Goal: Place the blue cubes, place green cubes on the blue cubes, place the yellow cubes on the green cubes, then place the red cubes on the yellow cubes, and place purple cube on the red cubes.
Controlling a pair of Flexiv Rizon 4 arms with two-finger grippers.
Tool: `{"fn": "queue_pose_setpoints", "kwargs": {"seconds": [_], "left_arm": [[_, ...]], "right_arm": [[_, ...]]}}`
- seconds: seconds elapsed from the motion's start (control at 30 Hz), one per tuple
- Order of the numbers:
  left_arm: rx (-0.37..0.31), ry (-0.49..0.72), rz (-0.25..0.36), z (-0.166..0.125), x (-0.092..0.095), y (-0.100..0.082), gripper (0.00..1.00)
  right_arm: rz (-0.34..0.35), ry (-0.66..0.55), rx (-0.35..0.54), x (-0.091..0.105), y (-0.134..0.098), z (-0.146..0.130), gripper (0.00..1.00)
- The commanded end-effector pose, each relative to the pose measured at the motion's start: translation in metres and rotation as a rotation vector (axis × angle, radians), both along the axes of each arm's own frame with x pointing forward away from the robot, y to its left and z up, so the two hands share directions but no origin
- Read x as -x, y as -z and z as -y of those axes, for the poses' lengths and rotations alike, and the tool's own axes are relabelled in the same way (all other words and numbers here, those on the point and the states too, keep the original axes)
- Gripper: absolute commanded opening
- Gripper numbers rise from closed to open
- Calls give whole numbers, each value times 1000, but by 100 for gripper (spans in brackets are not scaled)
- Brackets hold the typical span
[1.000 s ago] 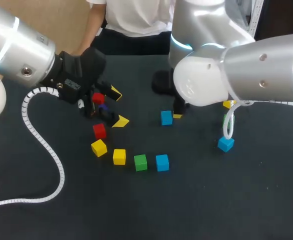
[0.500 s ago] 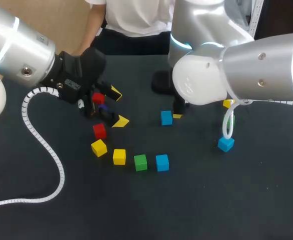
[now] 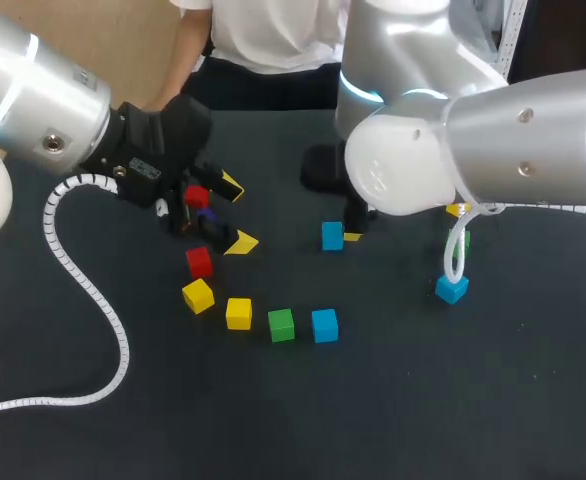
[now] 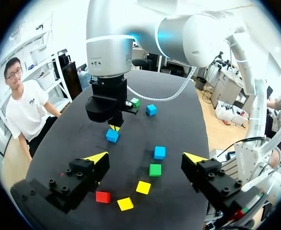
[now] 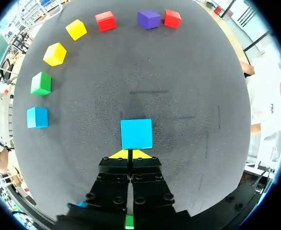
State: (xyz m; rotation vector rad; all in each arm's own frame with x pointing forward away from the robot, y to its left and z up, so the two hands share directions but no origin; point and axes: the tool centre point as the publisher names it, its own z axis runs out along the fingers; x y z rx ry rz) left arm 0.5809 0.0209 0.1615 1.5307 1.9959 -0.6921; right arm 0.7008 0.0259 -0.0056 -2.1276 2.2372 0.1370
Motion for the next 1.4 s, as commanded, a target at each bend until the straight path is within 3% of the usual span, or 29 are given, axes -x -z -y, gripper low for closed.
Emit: {"fn": "queue_pose_setpoints", "kwargs": {"seconds": [0.03,0.83,1.03,1.27,1.4], "left_arm": [[-5,1,-3,1,-2,0,100],[-5,1,-3,1,-2,0,100],[-5,1,-3,1,-2,0,100],[-5,1,-3,1,-2,0,100],[-5,1,-3,1,-2,0,100]], "right_arm": [[2,3,-3,2,0,2,0],[15,21,8,1,-6,8,0],[65,64,40,16,-30,27,0],[151,154,67,43,-74,56,0],[169,197,85,51,-84,71,2]]}}
